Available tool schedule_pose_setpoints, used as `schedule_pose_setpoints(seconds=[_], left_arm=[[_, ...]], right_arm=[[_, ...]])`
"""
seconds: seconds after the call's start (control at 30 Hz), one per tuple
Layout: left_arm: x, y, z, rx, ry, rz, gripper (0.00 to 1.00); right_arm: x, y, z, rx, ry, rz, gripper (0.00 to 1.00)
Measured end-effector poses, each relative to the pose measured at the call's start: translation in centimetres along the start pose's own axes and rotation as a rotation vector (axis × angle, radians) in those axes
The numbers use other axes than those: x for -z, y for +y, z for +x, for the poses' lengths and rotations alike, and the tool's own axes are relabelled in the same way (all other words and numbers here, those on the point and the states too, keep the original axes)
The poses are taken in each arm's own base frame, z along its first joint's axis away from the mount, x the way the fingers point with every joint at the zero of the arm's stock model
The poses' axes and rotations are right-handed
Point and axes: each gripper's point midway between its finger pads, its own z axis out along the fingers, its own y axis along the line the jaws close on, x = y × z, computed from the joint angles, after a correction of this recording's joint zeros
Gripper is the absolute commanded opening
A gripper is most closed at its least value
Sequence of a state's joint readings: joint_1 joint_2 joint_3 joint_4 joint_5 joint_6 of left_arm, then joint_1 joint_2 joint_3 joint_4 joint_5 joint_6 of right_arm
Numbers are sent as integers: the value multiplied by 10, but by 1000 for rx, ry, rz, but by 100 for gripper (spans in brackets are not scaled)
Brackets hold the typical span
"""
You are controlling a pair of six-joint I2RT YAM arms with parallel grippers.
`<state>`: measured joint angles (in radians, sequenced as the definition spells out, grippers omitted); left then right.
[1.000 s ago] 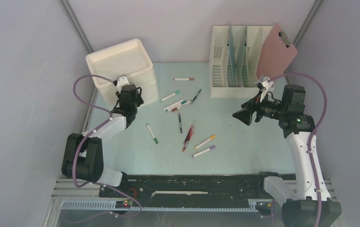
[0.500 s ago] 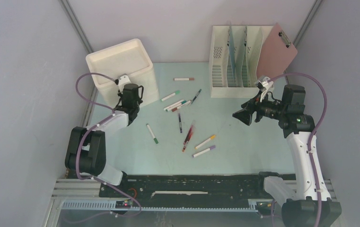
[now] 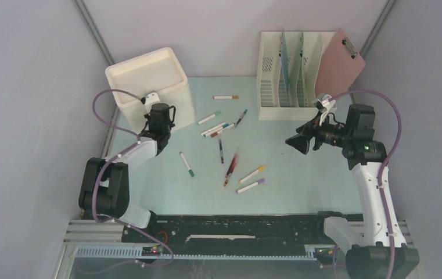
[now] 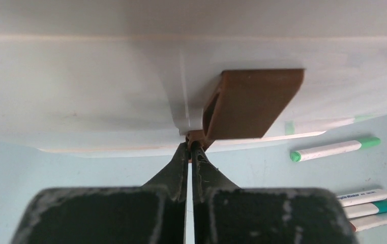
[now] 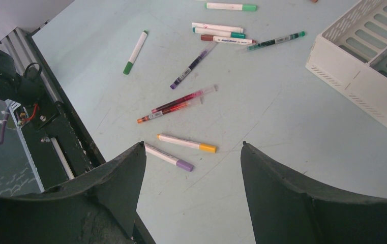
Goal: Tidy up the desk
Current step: Open the drawer in the storage box.
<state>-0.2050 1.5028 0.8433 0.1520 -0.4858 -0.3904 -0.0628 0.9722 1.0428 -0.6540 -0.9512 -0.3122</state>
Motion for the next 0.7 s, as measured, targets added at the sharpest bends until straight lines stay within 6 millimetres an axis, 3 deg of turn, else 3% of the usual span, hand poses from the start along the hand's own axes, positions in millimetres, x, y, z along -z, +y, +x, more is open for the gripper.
schedule_pose_setpoints(seconds=[0.33, 0.7], left_arm=[[29, -1, -8, 43, -41, 98, 0], [55, -5, 0, 105, -39, 201, 0]], right_arm=[[0, 1, 0, 2, 0, -3, 76], [-1, 2, 0, 4, 1, -6, 76]])
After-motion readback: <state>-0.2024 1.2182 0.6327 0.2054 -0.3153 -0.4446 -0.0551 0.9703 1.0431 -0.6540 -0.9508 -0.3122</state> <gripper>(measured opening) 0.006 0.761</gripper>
